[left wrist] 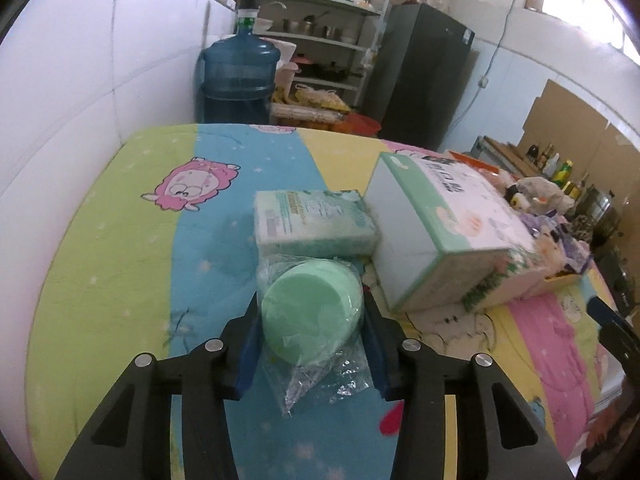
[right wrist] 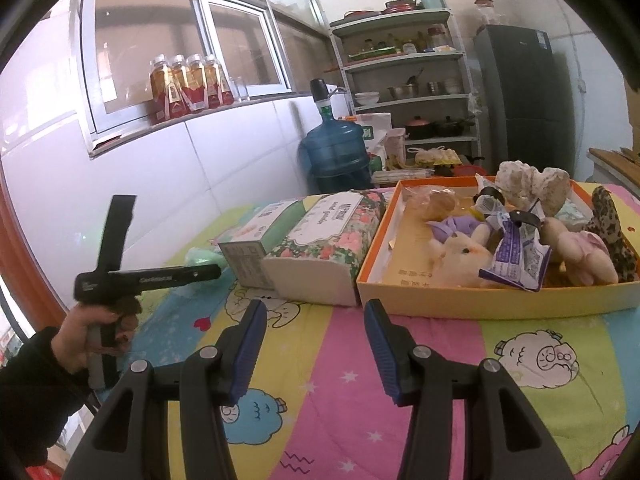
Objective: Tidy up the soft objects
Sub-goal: 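Grasp the green bagged ball with the left tool while the right tool grasps the white tissue pack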
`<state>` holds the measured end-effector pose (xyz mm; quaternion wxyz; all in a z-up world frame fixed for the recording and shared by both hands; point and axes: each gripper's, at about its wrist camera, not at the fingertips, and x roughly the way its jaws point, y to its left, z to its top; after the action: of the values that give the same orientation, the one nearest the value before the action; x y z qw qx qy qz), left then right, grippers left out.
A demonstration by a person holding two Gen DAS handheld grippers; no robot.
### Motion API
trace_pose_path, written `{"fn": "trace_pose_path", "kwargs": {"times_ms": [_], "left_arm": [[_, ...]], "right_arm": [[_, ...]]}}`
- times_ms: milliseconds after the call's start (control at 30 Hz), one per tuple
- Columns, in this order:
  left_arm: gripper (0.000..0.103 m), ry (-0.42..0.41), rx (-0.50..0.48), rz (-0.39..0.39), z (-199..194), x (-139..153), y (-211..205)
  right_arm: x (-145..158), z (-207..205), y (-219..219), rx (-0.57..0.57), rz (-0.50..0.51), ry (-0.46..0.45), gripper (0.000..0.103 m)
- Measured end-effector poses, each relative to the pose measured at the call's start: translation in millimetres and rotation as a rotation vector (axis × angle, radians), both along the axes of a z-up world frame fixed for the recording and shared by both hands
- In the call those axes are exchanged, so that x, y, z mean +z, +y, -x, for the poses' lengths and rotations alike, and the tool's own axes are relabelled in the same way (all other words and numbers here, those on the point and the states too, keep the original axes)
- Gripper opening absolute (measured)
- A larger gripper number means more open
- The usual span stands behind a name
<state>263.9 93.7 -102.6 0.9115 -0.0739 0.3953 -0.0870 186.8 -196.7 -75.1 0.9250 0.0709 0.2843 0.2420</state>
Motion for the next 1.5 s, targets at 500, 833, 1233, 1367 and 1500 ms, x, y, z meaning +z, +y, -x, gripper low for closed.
{"fn": "trace_pose_path", "kwargs": {"times_ms": [500,833,1233,1367,1500], "left_arm": [[0.046,-0.335,0.125,-0.072,135,40,-10],[0.046,-0.347,0.169,0.020,150,39,17],[0.046,-0.346,0.176,0.062,137,34,41],[0.046,-0.336,0.180,0.077,134,29,46],[0.046,-0.330,0.186,0.090,133,26,50]], "right_arm": [[83,-53,123,0.576,0.291,-0.190,0.084],[56,-133,256,0.932,0.736,-0.031,0.084],[-20,-186,310,1.022,1.066,0.172,0.084],[-37,-193,315,1.031,1.109,0.227,0.065],[-34,-199,315,1.012,1.096,0.227,0.049]]}}
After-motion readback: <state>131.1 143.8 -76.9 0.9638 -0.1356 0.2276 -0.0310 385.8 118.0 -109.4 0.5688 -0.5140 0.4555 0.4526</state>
